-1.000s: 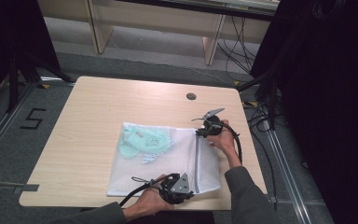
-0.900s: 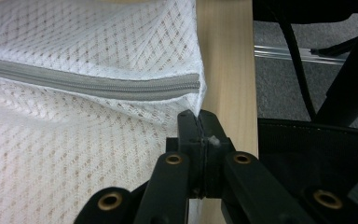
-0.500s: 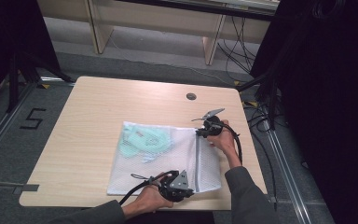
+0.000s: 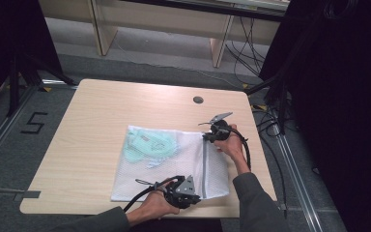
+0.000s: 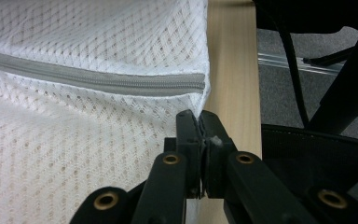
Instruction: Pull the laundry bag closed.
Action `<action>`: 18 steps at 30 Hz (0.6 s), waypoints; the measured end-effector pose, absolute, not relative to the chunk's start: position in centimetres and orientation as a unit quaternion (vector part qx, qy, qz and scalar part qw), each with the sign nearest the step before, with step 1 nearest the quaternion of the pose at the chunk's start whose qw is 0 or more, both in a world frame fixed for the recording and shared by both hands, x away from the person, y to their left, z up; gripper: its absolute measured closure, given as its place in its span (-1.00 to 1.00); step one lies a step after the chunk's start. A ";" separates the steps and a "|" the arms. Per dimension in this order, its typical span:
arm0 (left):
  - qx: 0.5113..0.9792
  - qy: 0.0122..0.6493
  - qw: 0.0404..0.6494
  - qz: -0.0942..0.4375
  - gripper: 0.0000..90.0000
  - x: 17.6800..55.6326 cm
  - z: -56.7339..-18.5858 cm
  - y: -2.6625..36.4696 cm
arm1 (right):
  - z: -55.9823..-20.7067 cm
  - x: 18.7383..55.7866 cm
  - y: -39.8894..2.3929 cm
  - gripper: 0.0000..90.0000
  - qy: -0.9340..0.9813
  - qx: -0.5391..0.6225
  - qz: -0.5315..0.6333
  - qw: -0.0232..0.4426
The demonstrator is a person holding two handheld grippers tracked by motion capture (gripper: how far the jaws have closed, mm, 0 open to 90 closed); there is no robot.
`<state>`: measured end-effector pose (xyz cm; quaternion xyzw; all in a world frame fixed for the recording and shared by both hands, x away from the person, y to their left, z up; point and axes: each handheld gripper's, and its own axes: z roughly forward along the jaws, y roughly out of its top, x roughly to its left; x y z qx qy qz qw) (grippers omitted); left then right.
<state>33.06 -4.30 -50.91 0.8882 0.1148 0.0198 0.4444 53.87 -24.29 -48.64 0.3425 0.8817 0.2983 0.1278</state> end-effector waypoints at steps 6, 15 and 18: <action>0.884 0.127 0.449 0.005 0.58 33.1 -50.8 -4.3 | -48.3 54.0 -24.6 0.65 0.874 0.359 0.297 0.139; 0.878 0.134 0.459 0.021 0.30 33.7 -49.5 -3.0 | -47.6 53.3 -24.3 0.43 0.868 0.364 0.305 0.145; 0.875 0.149 0.460 0.031 0.22 34.2 -49.1 -2.3 | -47.2 52.7 -24.2 0.41 0.870 0.358 0.306 0.147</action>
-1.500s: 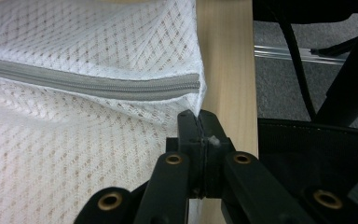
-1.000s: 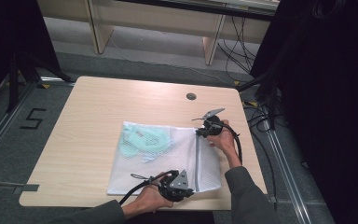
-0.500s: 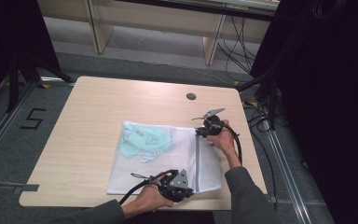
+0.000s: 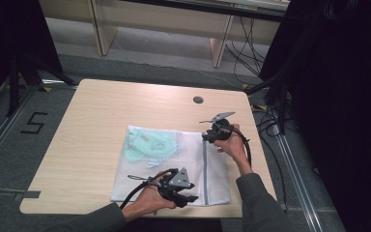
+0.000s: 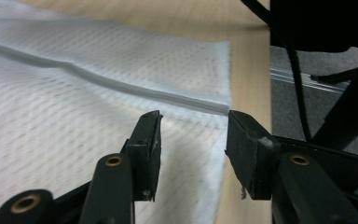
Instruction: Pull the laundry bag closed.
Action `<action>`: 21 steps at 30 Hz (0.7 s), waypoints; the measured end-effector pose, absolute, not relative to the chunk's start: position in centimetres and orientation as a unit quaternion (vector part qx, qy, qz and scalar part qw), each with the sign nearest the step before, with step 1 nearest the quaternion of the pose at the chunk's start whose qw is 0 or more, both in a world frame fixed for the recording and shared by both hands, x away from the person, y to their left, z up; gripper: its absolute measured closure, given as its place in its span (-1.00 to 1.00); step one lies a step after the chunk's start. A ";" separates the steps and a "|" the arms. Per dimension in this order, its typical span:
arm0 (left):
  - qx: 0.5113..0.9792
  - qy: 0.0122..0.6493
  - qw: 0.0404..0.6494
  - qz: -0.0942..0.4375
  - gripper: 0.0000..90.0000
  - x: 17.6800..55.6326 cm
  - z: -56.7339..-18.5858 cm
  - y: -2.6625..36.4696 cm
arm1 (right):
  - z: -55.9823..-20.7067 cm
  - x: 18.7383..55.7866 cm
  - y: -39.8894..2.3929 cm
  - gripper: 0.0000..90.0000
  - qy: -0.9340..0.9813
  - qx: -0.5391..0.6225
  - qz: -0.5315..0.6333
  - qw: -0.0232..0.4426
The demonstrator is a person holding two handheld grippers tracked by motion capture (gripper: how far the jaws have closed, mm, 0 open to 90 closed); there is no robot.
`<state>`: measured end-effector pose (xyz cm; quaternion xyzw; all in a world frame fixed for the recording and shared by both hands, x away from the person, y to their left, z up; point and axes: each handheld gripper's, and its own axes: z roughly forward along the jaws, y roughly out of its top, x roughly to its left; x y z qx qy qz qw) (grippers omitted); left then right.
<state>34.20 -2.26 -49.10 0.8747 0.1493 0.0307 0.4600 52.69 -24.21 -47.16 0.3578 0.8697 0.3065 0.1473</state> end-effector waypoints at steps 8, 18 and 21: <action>0.865 0.176 0.466 0.054 0.01 35.3 -47.8 0.2 | -46.0 51.4 -24.4 0.16 0.860 0.370 0.321 0.146; 0.849 0.238 0.465 0.081 -0.20 36.3 -46.9 5.2 | -45.4 49.0 -24.2 0.03 0.861 0.353 0.337 0.142; 0.845 0.254 0.462 0.090 -0.23 36.5 -46.5 6.6 | -45.4 48.2 -24.3 -0.01 0.860 0.355 0.338 0.144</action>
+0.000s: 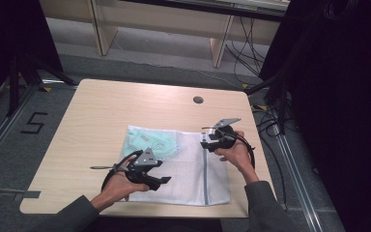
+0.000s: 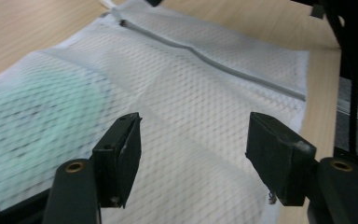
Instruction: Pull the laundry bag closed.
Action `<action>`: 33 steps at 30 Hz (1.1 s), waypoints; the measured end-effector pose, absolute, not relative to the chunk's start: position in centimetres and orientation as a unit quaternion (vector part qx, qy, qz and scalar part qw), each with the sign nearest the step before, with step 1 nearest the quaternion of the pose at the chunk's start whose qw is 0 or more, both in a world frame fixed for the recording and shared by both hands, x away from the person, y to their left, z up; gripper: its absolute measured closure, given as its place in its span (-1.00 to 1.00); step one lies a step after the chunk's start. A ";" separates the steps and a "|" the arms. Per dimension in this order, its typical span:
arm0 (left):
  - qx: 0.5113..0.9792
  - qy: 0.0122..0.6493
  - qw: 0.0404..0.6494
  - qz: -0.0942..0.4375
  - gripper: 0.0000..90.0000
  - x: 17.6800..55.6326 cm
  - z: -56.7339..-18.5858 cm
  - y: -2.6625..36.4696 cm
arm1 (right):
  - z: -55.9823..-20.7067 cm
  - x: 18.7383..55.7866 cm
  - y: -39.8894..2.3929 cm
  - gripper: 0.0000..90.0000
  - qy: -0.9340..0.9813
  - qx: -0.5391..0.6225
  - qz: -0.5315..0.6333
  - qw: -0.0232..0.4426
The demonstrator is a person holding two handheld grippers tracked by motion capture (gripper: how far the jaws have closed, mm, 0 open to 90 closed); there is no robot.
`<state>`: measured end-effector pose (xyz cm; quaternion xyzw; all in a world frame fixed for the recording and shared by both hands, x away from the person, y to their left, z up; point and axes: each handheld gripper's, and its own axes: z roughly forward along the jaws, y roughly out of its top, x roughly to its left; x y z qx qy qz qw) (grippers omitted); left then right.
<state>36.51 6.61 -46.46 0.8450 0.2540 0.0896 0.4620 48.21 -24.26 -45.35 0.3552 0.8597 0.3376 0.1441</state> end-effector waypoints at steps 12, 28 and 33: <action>0.833 0.298 0.456 0.094 -0.33 36.4 -46.3 11.2 | -45.2 45.1 -25.3 -0.11 0.856 0.354 0.348 0.142; 0.815 0.323 0.471 0.094 -0.56 35.3 -46.2 13.3 | -45.9 41.9 -26.0 -0.20 0.859 0.360 0.340 0.130; 0.819 0.325 0.464 0.094 -0.58 35.1 -46.2 13.8 | -46.3 40.9 -26.3 -0.21 0.864 0.349 0.336 0.137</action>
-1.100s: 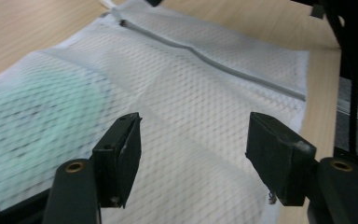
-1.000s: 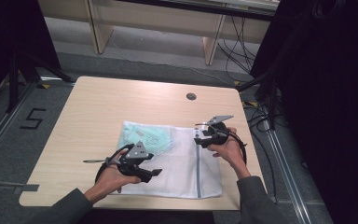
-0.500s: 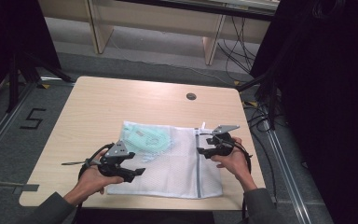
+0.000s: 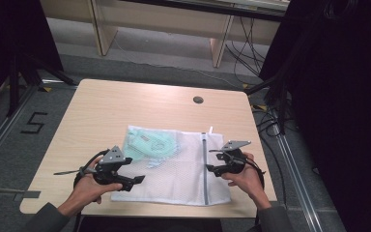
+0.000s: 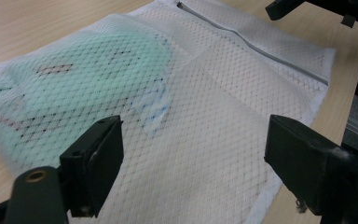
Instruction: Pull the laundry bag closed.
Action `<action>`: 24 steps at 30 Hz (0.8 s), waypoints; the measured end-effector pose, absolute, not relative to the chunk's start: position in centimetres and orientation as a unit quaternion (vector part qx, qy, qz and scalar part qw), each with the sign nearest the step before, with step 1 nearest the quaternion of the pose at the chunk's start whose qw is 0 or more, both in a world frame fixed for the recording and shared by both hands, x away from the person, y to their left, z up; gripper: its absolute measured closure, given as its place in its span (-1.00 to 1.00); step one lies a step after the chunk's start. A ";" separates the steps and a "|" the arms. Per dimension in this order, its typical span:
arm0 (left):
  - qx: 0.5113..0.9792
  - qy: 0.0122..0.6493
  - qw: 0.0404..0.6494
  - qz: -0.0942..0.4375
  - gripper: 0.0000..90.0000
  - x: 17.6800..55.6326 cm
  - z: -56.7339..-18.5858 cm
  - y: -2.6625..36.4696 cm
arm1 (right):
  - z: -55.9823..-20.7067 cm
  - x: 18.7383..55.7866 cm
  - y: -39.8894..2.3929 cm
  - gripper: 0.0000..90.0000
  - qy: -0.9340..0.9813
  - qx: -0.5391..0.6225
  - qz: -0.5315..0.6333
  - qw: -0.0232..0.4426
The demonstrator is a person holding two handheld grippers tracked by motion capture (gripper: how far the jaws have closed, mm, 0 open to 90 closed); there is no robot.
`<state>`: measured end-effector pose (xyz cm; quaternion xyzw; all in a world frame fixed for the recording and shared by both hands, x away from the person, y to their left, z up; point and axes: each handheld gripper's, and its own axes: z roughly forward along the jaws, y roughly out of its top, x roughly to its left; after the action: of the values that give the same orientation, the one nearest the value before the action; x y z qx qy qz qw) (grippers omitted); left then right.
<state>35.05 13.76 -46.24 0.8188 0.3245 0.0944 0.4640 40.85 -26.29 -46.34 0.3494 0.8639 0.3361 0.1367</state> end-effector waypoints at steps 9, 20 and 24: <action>0.820 0.326 0.462 0.092 -0.59 34.7 -46.4 13.9 | -46.8 38.4 -27.2 -0.24 0.870 0.351 0.325 0.119; 0.820 0.333 0.455 0.097 -0.59 33.7 -46.3 14.5 | -47.3 36.2 -28.1 -0.30 0.872 0.355 0.316 0.116; 0.827 0.325 0.447 0.098 -0.59 33.4 -46.4 14.9 | -47.6 35.1 -28.2 -0.33 0.867 0.374 0.309 0.114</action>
<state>33.42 14.85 -46.37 0.8273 0.3252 0.0980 0.4475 35.12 -28.24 -47.65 0.3740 0.8671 0.3087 0.1142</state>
